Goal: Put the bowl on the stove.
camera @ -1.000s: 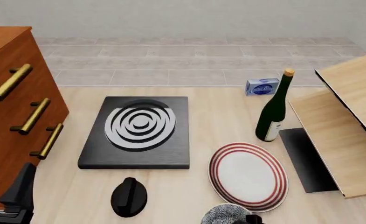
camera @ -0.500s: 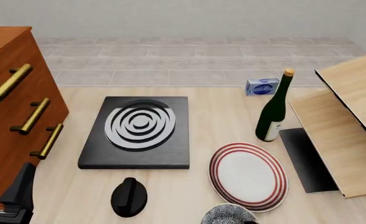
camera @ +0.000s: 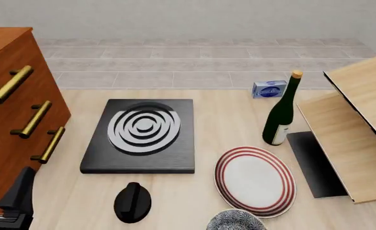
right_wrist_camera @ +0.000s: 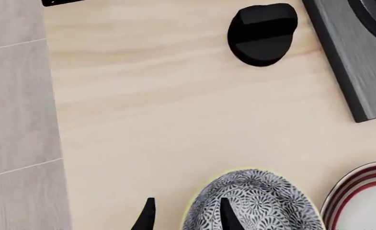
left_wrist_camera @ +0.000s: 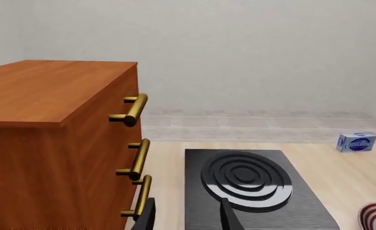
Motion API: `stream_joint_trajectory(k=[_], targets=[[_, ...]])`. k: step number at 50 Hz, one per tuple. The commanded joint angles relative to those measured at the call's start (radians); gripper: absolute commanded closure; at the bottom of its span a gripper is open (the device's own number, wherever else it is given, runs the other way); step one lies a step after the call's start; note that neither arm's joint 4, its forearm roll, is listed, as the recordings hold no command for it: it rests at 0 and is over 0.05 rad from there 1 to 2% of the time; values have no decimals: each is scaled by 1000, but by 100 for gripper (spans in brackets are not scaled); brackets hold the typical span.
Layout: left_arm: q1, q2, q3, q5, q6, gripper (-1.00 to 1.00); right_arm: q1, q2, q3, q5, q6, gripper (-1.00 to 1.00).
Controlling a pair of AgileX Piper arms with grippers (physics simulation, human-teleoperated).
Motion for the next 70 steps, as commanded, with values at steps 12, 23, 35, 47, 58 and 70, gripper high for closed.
stream_joint_trajectory(k=[12,23,35,47,58,70], targets=[[8,0,0,0,-3,-100,-30,115,46,-146,30,-100],[9,0,0,1,-1,-100,-27,74,44,-118,27,100],[11,0,0,-1,0,-100,10,19,11,-54,25,100],[16,0,0,-5,-2,-100,43,-44,-38,29,1,100],[21,0,0,-8,-5,-100,57,-107,-83,118,-47,100],[21,0,0,-11,-6,-100,52,-186,-126,216,-115,100]])
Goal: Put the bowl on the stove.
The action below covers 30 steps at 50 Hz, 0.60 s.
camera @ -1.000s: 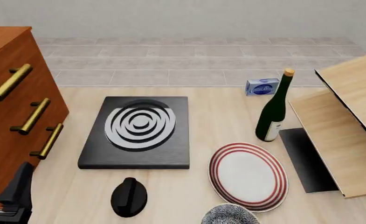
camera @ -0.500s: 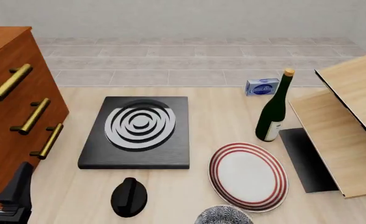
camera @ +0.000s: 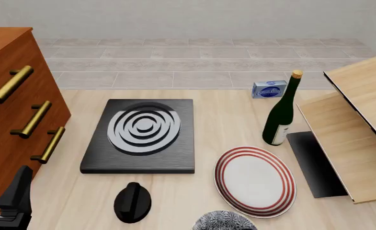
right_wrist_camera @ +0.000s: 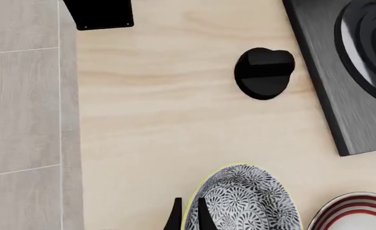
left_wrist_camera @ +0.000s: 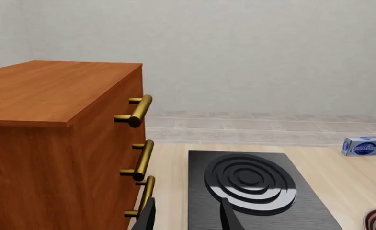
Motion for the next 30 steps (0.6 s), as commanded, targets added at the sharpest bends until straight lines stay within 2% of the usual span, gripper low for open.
stream_joint_trajectory(k=[1,13,18,19,23,24,30], targets=[[1,0,0,-5,-1,-100,10,-73,-49,96,-28,100],[3,0,0,-7,-1,-100,6,-132,-86,173,-98,100],[5,0,-1,-9,-3,-100,-13,-194,-100,226,-194,100],[5,0,-1,-9,-3,-100,-13,-194,-100,226,-194,100],[7,0,0,-12,-3,-100,-35,-226,-86,234,-272,100],[10,0,0,-12,-3,-100,-62,-262,-78,244,-303,100],[14,0,0,-12,-3,-100,-94,-321,-88,264,-352,100]])
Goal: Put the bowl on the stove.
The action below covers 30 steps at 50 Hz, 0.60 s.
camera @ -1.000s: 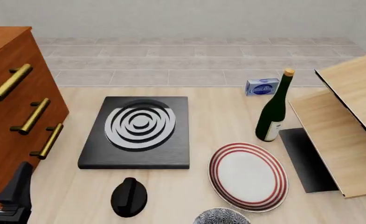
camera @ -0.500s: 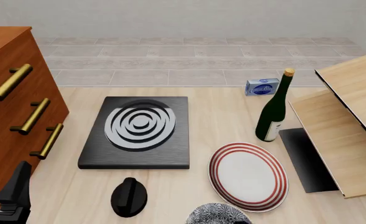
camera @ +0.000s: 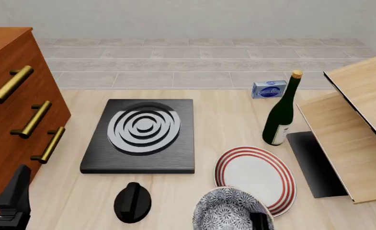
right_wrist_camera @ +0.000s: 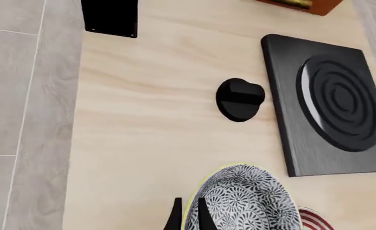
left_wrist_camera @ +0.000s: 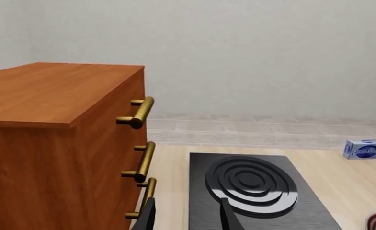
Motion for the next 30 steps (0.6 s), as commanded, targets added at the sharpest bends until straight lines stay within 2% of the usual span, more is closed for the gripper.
stream_joint_trajectory(k=[1,4,9,18,30], targets=[[4,0,0,-2,-1,-100,-68,-119,-9,53,-156,100],[1,0,0,-1,-5,-100,-71,-114,-15,48,-165,100],[-17,0,-2,0,1,-100,-101,-90,-19,2,-211,100],[-33,0,-15,15,0,-100,-100,8,-65,-57,-215,100],[-51,0,-22,29,-3,-100,-98,133,-162,-105,-253,100]])
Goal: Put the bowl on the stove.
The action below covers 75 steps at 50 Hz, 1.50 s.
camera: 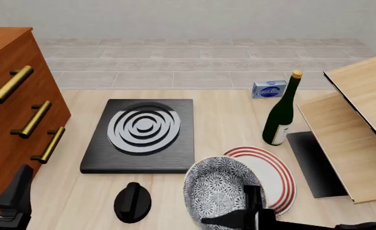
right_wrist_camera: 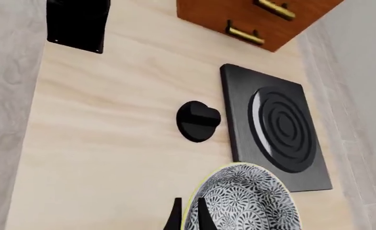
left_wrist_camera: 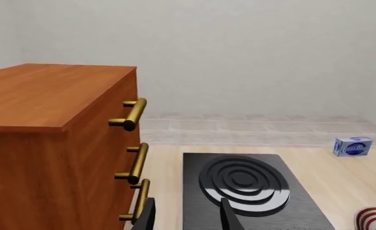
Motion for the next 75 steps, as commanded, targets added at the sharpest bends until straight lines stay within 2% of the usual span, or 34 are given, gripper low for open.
stream_joint_trajectory(k=[1,16,36,55,63,66,68,75], targets=[[-17,0,-7,12,-2,-100,0,101,-78,-39,-50,100],[-40,0,-37,45,-2,-100,-35,260,-254,-44,-51,100],[-66,0,-88,98,26,-100,-96,429,-517,4,-17,100],[-69,0,-116,131,31,-100,-148,635,-696,-1,16,100],[-112,0,-98,109,31,-100,-196,748,-833,22,28,100],[-112,0,-94,107,31,-100,-210,793,-891,33,32,100],[-112,0,-91,105,32,-100,-214,816,-932,50,54,100],[-120,0,-83,103,31,-100,-234,919,-1038,60,52,100]])
